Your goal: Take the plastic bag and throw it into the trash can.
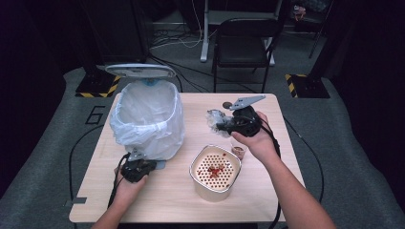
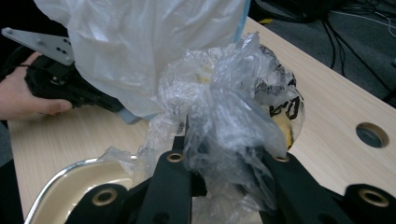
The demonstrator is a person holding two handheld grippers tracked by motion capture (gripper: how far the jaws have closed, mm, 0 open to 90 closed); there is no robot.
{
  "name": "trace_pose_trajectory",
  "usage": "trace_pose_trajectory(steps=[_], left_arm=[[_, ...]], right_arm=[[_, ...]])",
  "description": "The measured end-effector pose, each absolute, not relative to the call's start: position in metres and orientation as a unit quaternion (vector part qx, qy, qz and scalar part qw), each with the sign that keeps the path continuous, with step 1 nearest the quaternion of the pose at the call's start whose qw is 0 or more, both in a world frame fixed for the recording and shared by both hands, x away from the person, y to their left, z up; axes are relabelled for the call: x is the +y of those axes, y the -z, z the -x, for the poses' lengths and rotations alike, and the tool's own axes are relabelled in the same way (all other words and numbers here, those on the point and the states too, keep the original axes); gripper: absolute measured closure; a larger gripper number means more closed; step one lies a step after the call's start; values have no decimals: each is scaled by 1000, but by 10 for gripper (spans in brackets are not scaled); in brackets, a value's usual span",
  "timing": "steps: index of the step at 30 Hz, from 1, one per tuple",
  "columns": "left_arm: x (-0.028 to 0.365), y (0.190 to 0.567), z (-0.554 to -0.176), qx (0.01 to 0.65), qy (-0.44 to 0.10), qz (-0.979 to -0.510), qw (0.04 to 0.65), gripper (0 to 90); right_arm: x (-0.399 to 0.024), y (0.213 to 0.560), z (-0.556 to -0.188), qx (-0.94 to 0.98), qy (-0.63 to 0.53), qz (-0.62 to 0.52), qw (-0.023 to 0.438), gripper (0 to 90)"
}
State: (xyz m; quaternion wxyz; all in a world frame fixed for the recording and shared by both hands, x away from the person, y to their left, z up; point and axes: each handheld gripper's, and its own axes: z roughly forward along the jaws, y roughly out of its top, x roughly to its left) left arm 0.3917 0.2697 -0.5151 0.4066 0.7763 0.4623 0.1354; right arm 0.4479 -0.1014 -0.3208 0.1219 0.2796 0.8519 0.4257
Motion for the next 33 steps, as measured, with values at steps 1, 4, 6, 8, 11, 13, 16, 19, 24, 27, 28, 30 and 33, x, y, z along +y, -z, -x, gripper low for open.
trace_pose_trajectory(steps=[1, 4, 6, 8, 11, 13, 16, 19, 24, 27, 28, 30, 33], left_arm=[[270, 515, -392, 462, -136, -777, 407, 900], [270, 515, -392, 465, -136, -774, 407, 900], [270, 515, -392, 463, -136, -775, 407, 900], [270, 515, -392, 464, -136, -776, 406, 900], [270, 515, -392, 461, -135, -779, 404, 900], [270, 515, -392, 462, -134, -778, 405, 900], [270, 515, -392, 462, -134, -777, 405, 900], [270, 515, -392, 463, -136, -778, 402, 900], [270, 515, -392, 467, -133, -772, 409, 900], [270, 515, -392, 468, -133, -772, 409, 900], [270, 515, -392, 468, -133, -772, 409, 900], [270, 515, -392, 468, -133, -772, 408, 900], [272, 515, -393, 458, -135, -784, 397, 900]], right_arm=[[-98, 320, -448, 852, -428, -275, 121, 790], [-90, 314, -449, 851, -438, -264, 117, 790], [-83, 310, -449, 851, -442, -260, 114, 790], [-77, 305, -450, 852, -444, -251, 114, 790], [-67, 299, -450, 854, -446, -242, 111, 790], [-60, 294, -451, 857, -447, -232, 112, 790], [-52, 285, -452, 858, -450, -222, 110, 790], [-44, 278, -454, 859, -452, -213, 108, 790], [-29, 268, -455, 864, -450, -197, 110, 790], [-21, 263, -457, 865, -449, -194, 109, 790], [-19, 262, -457, 864, -451, -194, 107, 790], [-14, 260, -458, 865, -453, -190, 104, 790], [-6, 260, -461, 865, -454, -185, 104, 788]])
